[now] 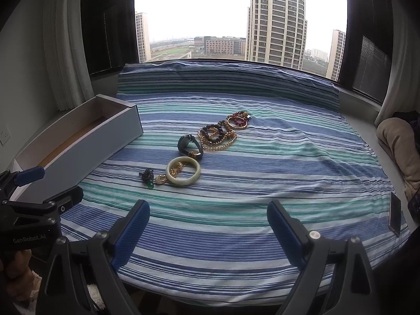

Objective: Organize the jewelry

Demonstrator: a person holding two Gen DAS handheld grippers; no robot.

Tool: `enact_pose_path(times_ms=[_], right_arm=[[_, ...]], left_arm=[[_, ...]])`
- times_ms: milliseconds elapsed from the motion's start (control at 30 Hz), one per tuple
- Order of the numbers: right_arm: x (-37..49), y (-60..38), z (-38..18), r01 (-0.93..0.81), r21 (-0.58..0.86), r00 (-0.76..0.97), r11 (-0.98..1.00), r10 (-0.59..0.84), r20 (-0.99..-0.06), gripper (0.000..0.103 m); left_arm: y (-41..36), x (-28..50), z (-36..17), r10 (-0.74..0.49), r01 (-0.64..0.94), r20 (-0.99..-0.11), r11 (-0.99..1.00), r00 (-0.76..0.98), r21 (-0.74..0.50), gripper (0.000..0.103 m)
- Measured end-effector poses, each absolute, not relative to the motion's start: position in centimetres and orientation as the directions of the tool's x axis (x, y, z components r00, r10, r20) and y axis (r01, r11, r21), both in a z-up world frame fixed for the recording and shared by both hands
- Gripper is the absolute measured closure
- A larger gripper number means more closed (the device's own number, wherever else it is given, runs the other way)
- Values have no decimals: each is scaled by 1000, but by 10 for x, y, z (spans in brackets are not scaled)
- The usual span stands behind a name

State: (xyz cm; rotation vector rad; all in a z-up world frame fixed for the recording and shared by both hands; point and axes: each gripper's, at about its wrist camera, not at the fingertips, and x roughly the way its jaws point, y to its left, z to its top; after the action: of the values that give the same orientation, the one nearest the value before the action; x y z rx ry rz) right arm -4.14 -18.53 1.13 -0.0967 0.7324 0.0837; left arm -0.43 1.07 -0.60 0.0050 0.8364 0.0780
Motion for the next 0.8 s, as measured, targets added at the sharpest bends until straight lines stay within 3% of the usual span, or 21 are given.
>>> enact_pose_path(times_ms=[800], right_arm=[[-42, -186, 7, -111, -61, 733, 992, 40, -679, 10]], left_arm=[[11, -4, -10, 71, -68, -749, 997, 659, 35, 0]])
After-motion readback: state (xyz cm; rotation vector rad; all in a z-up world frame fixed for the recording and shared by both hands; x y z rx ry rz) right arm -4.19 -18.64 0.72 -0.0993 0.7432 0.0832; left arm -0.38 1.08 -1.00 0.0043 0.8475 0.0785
